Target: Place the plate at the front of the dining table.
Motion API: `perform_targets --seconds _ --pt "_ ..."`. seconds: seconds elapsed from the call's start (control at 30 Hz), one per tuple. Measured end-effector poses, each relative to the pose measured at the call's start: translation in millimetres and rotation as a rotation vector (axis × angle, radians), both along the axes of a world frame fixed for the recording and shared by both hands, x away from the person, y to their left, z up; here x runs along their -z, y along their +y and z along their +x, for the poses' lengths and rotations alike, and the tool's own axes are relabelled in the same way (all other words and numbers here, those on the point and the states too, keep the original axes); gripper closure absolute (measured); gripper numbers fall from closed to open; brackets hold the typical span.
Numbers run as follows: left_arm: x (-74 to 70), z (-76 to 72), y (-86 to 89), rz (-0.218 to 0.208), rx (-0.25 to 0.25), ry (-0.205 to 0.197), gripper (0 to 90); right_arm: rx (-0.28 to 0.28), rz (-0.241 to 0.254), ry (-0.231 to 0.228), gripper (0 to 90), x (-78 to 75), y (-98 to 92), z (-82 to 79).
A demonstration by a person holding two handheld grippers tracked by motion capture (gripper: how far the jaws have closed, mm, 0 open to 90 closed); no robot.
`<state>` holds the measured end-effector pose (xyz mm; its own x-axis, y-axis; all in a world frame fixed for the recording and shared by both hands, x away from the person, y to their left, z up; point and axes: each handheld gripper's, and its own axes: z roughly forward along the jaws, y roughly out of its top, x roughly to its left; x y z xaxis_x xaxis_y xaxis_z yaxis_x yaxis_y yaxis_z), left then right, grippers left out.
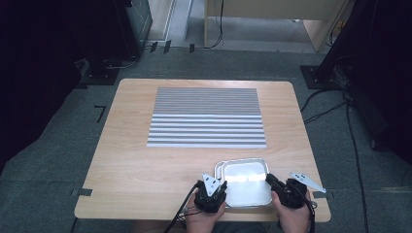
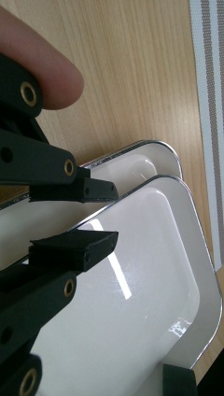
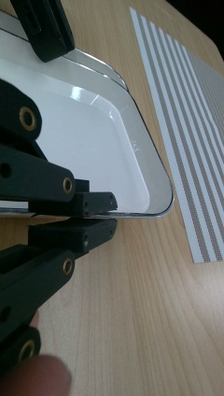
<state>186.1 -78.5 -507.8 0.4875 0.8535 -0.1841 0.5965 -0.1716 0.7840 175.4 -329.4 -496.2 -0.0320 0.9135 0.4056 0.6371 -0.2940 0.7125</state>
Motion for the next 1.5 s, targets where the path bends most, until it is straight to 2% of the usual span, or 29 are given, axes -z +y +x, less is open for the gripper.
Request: perform_targets --seconds 0.1,0.13,0.17,0.3,0.4,0.47,0.5,0.6,0.73,0.77,1.03,1.17,1.23,1.27,1.3,1.37,1.5 --pt "0.3 0.6 -0.4 -0.014 0.003 0.006 72.0 0.030 0.061 0.015 87.9 1.5 -3.3 -0.1" --pt "0.3 0.6 -0.4 -0.014 0.003 0.006 70.4 0.030 0.061 0.015 87.9 1.5 -3.3 -0.1" --pt "-0.7 1.4 0.0 -0.026 0.004 0.010 68.8 0.051 0.096 0.018 88.2 2.6 -6.1 -0.6" --pt "-3.5 3.0 2.4 -0.052 -0.008 0.007 65.4 0.068 0.087 0.001 88.7 2.4 -4.5 -3.2" --pt "-6.5 5.7 5.4 -0.081 -0.009 0.015 65.5 0.078 0.111 -0.022 88.5 -0.1 -3.6 -5.1" --pt "-7.7 6.7 6.1 -0.083 -0.008 0.013 67.2 0.078 0.115 -0.034 88.4 -1.3 -3.0 -5.5" --pt "-9.5 8.3 7.0 -0.088 -0.006 0.012 68.8 0.075 0.123 -0.053 88.3 -3.3 -1.4 -4.9" --pt "-18.5 13.7 10.5 -0.101 -0.019 -0.005 72.5 0.071 0.154 -0.060 88.3 -5.8 2.1 -3.4" --pt "-22.1 16.3 14.1 -0.114 -0.034 -0.008 74.7 0.062 0.174 -0.057 88.3 -10.0 7.2 -0.9" --pt "-27.1 20.7 21.3 -0.133 -0.050 -0.009 76.4 0.054 0.176 -0.062 88.3 -13.2 10.7 2.7" --pt "-34.7 32.2 38.1 -0.153 -0.090 -0.018 78.9 0.019 0.144 -0.091 88.2 -24.9 27.6 17.6" --pt "-37.8 44.8 50.3 -0.161 -0.122 -0.028 80.0 -0.012 0.134 -0.087 88.3 -28.4 39.6 35.7" --pt "-38.5 47.5 52.7 -0.164 -0.131 -0.031 80.4 -0.015 0.131 -0.084 88.4 -28.8 42.6 39.4" --pt "-40.1 53.2 57.8 -0.170 -0.144 -0.035 81.1 -0.027 0.120 -0.085 88.6 -29.5 48.6 46.9" --pt "-40.1 53.2 57.8 -0.170 -0.144 -0.035 81.3 -0.027 0.120 -0.085 88.6 -29.5 48.6 46.9" --pt "-41.7 59.2 62.8 -0.169 -0.154 -0.041 81.6 -0.041 0.106 -0.085 88.8 -31.9 57.0 59.0" --pt "-43.7 76.8 73.1 -0.162 -0.179 -0.042 81.7 -0.055 0.087 -0.082 88.8 -37.0 67.4 76.6"
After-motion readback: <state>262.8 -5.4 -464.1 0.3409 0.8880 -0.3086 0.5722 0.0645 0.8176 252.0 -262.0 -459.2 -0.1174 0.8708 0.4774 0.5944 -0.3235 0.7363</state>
